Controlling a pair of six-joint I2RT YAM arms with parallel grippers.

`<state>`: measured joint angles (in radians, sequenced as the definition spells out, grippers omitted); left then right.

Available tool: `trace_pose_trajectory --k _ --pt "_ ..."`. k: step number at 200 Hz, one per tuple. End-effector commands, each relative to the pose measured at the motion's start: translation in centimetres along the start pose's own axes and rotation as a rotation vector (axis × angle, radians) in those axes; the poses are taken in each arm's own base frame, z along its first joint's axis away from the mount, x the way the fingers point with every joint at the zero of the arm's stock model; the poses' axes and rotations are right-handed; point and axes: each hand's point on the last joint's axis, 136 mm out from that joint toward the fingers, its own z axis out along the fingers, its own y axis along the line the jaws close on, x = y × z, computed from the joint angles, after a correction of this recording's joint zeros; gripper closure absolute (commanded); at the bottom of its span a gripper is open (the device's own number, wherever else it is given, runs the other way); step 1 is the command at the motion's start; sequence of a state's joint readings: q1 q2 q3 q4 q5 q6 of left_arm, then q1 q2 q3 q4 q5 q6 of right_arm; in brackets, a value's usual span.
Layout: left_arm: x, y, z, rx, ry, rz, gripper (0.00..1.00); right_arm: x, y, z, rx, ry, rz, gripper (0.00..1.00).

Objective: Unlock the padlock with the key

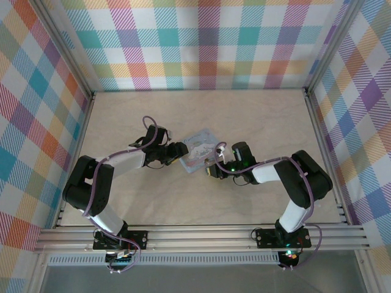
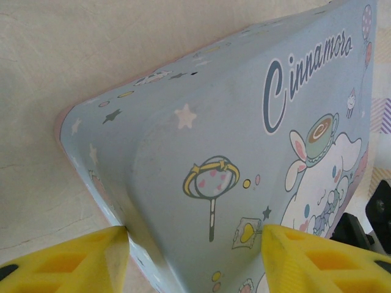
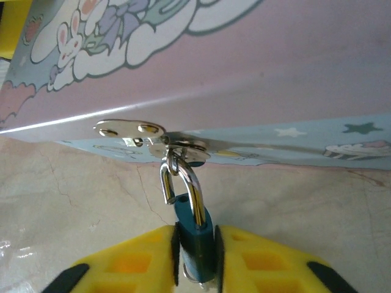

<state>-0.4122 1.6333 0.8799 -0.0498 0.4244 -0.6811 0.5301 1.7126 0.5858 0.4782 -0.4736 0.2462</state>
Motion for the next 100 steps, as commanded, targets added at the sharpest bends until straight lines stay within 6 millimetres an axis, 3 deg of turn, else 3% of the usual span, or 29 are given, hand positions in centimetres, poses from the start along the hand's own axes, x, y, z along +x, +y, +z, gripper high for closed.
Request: trace_pose_trajectory --k 1,27,100 --pt "2.8 2.7 0.8 -0.112 0.084 -0.032 0.42 -1.0 0.7 0.3 -0.032 -0.017 -0.041 0.83" --pt "2.8 2.8 0.6 -0.119 0.08 -0.032 0.42 -1.1 0.5 -0.1 -0.003 -0.022 -0.033 0.91" --pt "3.7 2.7 0.2 -0.147 0.083 -0.007 0.42 -1.5 -0.3 -1.6 0.141 -0.029 0.076 1.0"
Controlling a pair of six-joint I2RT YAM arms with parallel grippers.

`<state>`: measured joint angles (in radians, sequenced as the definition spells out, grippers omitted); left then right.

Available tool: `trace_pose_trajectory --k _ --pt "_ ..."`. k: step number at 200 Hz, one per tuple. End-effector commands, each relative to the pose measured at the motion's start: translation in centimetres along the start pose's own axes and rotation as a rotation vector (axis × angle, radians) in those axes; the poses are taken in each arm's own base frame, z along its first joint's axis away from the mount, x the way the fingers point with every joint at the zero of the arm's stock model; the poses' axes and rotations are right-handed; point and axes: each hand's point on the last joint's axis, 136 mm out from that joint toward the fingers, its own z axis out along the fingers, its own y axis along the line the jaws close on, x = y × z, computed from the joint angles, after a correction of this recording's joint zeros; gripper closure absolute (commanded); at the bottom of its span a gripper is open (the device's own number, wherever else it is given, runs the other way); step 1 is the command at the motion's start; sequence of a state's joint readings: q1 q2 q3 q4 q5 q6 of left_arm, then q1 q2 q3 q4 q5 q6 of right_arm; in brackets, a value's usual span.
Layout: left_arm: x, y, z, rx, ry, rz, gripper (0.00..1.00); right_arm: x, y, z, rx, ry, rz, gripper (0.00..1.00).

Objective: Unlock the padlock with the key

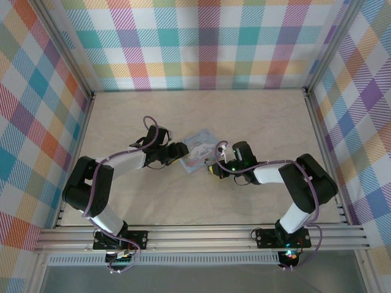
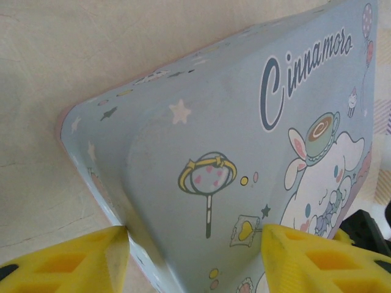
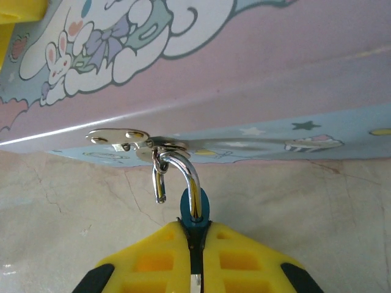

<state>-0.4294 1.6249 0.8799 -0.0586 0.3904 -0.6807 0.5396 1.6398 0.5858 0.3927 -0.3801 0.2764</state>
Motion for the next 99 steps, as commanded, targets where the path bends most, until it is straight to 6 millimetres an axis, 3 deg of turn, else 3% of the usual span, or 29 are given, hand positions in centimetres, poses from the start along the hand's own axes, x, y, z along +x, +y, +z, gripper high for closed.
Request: trace_pose_trajectory --k 1,99 --pt "3.6 2.8 0.2 -0.127 0.096 -0.017 0.42 -1.0 0.1 -0.5 0.057 -0.014 0.05 1.0" --pt "5.4 2.2 -0.1 -0.165 0.087 0.017 0.41 -1.0 -1.0 -1.7 0.179 -0.001 0.231 1.0"
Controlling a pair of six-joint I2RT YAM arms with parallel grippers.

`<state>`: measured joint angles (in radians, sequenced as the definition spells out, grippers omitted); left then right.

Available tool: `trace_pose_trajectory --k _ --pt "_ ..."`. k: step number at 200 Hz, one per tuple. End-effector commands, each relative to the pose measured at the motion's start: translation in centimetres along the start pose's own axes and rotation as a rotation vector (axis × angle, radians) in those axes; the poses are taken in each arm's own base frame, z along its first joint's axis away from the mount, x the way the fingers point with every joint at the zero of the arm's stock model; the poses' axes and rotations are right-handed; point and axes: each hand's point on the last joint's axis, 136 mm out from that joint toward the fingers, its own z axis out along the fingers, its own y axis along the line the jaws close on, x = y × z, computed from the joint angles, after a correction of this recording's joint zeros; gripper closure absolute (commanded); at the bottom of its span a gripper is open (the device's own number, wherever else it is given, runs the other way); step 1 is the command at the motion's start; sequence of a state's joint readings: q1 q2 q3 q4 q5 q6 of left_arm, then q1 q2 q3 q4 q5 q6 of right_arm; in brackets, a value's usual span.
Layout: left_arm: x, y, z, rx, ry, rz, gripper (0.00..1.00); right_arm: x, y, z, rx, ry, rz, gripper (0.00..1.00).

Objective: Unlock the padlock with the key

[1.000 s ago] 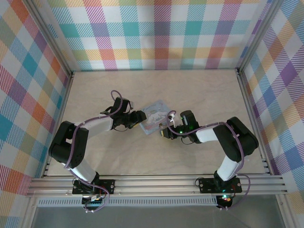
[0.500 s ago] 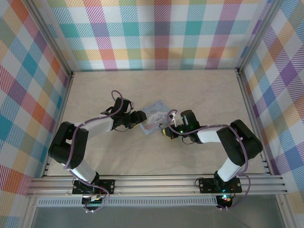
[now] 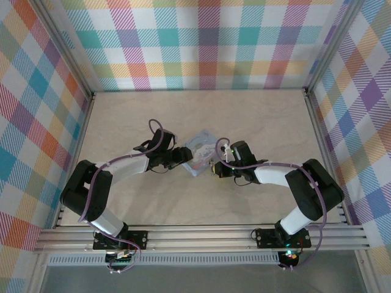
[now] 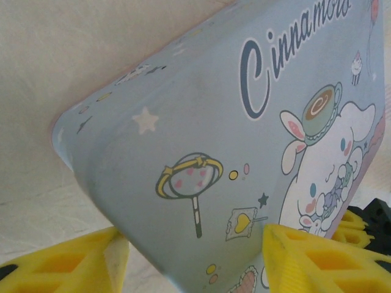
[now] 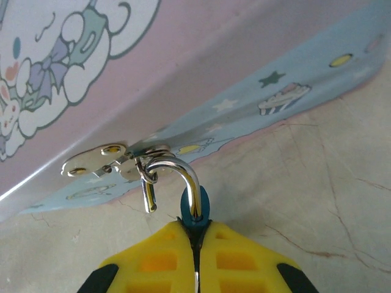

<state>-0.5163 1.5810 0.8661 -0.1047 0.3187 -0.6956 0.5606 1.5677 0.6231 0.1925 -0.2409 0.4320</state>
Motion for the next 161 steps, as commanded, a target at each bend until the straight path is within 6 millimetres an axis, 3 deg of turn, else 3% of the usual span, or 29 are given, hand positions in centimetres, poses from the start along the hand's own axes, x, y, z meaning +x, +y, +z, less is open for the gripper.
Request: trace_pose_trajectory --k 1,161 --pt "3.0 3.1 0.2 -0.124 0.075 -0.026 0.41 -1.4 0.2 -0.6 0.027 -0.036 0.058 1.0" --pt "4.6 4.0 0.7 -0.167 0.101 -0.008 0.39 -4.7 1.4 -1.5 -0.002 -0.154 0.234 1.0"
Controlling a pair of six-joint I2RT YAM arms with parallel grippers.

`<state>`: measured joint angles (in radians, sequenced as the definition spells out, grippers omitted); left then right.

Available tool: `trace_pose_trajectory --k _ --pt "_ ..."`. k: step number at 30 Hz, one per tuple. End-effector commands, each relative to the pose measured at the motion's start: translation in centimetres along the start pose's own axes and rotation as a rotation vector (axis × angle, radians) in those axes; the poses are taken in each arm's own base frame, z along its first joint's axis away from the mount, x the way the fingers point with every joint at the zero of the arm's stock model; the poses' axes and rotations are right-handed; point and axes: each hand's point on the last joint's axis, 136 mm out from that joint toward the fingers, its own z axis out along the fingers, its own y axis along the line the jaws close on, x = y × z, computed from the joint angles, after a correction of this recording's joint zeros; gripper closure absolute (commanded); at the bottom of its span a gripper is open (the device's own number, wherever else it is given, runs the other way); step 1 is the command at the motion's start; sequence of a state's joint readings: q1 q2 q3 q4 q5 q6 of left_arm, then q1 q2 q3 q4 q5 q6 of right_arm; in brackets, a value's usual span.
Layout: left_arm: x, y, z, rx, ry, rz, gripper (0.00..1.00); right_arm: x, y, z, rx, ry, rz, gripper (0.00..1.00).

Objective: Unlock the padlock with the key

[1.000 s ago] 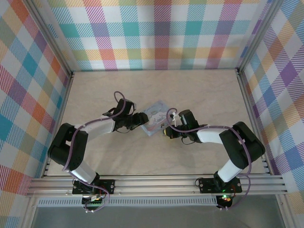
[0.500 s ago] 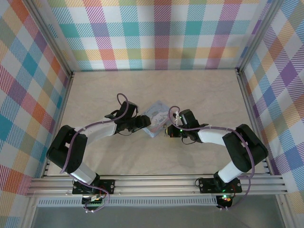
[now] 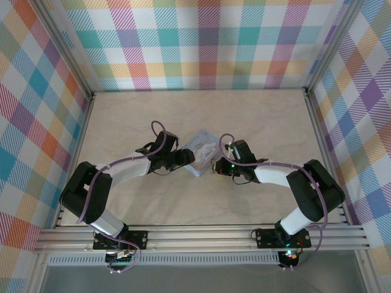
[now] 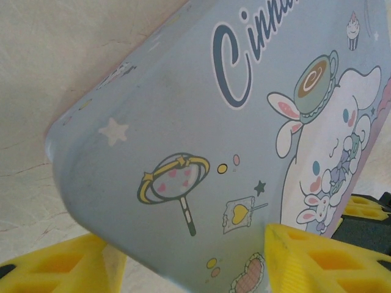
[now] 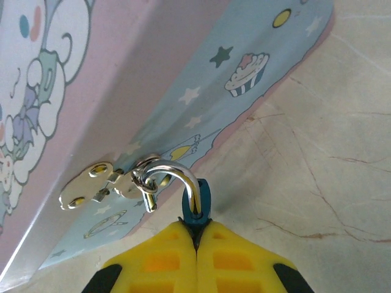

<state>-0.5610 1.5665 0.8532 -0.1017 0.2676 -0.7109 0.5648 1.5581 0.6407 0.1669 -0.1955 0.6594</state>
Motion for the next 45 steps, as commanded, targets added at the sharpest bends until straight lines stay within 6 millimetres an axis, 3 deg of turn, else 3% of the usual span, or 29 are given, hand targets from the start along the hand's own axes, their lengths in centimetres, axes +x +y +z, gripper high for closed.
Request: trace_pose_trajectory --k 1,18,25,35,45 --pt "3.8 4.3 0.6 -0.145 0.116 -0.024 0.39 -3.5 2.5 -1.2 -0.051 -0.124 0.014 1.0" --pt "3.8 4.5 0.7 -0.151 0.113 -0.025 0.39 -5.3 2.6 -0.9 -0.021 -0.164 0.056 1.0" --pt "3.2 4.9 0.6 -0.176 0.089 -0.025 0.35 -5.0 1.4 -2.4 0.059 -0.178 0.009 1.0" --pt "-0.1 6.3 0.6 -0.197 0.045 -0.051 0.35 -5.1 0.4 -5.9 0.114 -0.24 -0.09 0.68" --pt "-4.9 7.0 0.7 -0.214 0.023 -0.034 0.35 -4.1 -2.0 -9.4 0.212 -0.266 -0.124 0.57"
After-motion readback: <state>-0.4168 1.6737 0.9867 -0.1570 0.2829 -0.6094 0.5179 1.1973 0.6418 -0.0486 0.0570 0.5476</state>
